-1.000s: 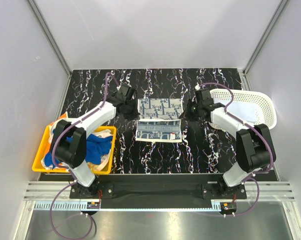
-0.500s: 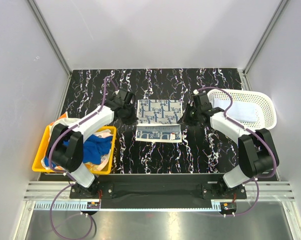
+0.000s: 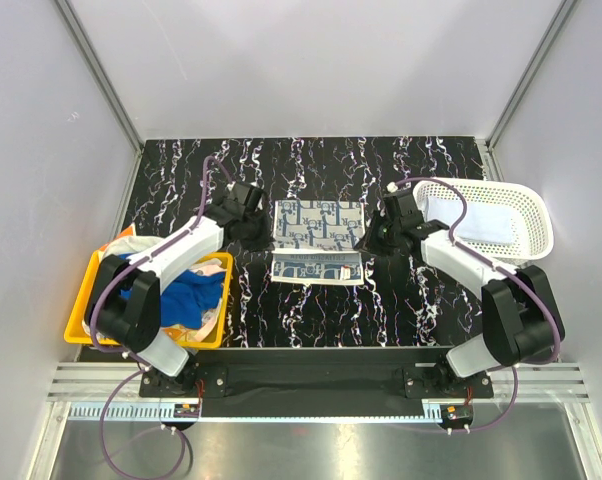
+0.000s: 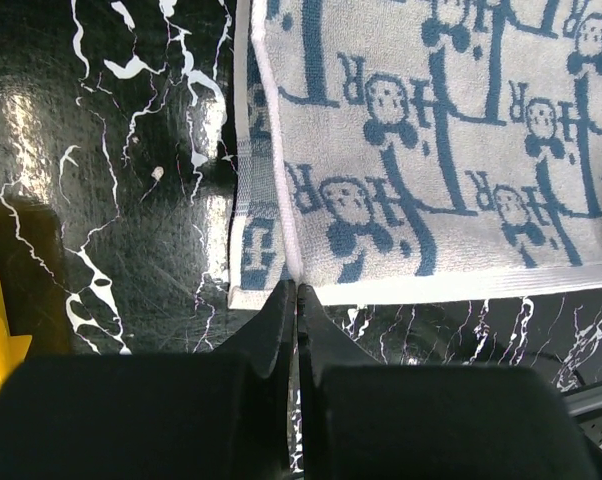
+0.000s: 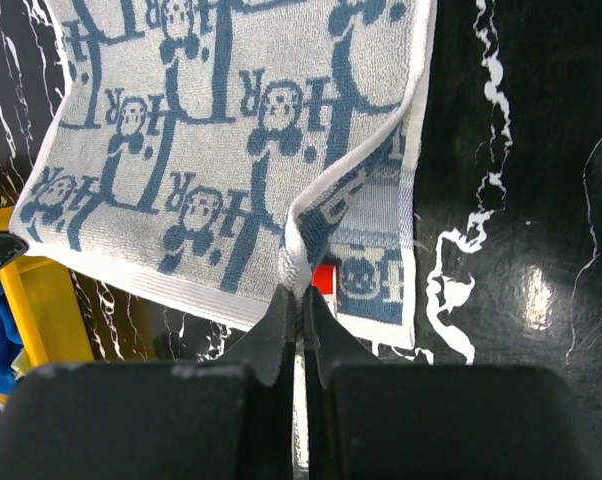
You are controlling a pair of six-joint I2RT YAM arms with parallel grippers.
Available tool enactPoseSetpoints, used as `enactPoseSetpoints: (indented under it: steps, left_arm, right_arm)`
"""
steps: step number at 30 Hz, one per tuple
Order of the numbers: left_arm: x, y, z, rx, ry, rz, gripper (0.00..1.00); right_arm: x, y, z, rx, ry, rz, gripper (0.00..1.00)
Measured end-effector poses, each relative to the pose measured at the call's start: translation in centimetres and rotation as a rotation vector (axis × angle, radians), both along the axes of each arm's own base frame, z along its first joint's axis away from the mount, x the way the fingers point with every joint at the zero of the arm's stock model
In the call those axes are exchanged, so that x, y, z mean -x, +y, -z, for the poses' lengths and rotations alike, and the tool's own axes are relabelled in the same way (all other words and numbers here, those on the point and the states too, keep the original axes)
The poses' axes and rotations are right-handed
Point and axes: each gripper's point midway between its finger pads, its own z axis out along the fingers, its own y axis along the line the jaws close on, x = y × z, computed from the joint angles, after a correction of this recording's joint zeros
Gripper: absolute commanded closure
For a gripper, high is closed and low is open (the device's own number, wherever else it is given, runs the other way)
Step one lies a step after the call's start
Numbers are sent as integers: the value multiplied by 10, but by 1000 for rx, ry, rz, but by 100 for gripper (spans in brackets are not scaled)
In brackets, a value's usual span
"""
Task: Fold and stack the towels
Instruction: Fold the towel
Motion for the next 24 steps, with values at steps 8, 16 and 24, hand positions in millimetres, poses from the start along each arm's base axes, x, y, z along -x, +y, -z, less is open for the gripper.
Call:
enactPoseSetpoints:
  steps: [8,16,24]
  left_arm:
    - [13,2,15,8,22,10,100]
    - [27,4,36,18,62,21,100]
    - [30,4,47,17,72,22,100]
  right_arm:
    - [18,1,19,-7,40,9,99]
    - [33,1,41,-20,78,26,85]
    - [35,1,46,-28,77,35,59]
